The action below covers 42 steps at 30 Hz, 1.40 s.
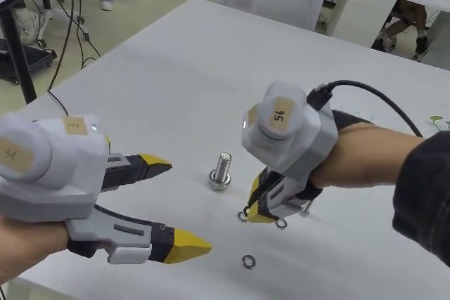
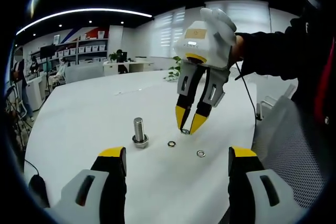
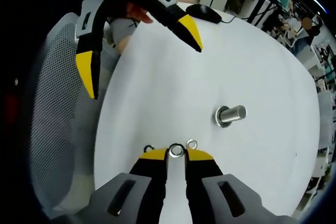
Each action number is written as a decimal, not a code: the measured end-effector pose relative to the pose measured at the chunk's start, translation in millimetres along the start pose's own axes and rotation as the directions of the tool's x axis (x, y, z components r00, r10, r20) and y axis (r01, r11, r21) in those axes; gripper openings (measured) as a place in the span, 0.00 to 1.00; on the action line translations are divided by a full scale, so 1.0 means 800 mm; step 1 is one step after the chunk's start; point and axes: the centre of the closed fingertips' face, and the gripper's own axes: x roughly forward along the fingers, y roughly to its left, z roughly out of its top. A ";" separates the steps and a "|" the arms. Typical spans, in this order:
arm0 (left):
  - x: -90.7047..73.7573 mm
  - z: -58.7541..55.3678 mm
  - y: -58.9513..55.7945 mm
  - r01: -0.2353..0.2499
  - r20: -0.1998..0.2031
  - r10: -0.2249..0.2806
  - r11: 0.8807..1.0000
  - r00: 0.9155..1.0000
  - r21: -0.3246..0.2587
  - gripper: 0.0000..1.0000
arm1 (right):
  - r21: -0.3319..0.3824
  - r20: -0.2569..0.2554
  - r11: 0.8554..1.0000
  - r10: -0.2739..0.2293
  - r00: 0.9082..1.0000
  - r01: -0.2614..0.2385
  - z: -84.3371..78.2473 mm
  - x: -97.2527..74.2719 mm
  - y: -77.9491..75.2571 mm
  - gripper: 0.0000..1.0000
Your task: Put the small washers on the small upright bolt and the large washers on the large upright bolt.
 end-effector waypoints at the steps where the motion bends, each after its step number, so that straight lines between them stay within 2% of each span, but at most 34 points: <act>1: 0.001 0.000 0.000 0.003 0.000 -0.003 1.000 1.000 0.001 0.79 | 0.005 0.002 1.000 -0.003 1.000 0.003 -0.001 -0.003 -0.001 0.13; 19: 0.012 0.006 -0.006 0.045 -0.002 -0.045 0.999 0.999 0.017 0.79 | 0.076 -0.002 0.994 -0.084 0.996 0.084 -0.038 -0.058 -0.022 0.13; 29: 0.017 0.006 -0.008 0.055 -0.005 -0.055 0.998 0.998 0.020 0.79 | 0.108 -0.025 0.986 -0.125 0.992 0.127 -0.064 -0.080 -0.045 0.13; 42: 0.016 0.005 -0.009 0.054 -0.012 -0.054 0.998 0.998 0.020 0.79 | 0.149 -0.041 0.978 -0.139 0.989 0.143 -0.089 -0.085 -0.058 0.13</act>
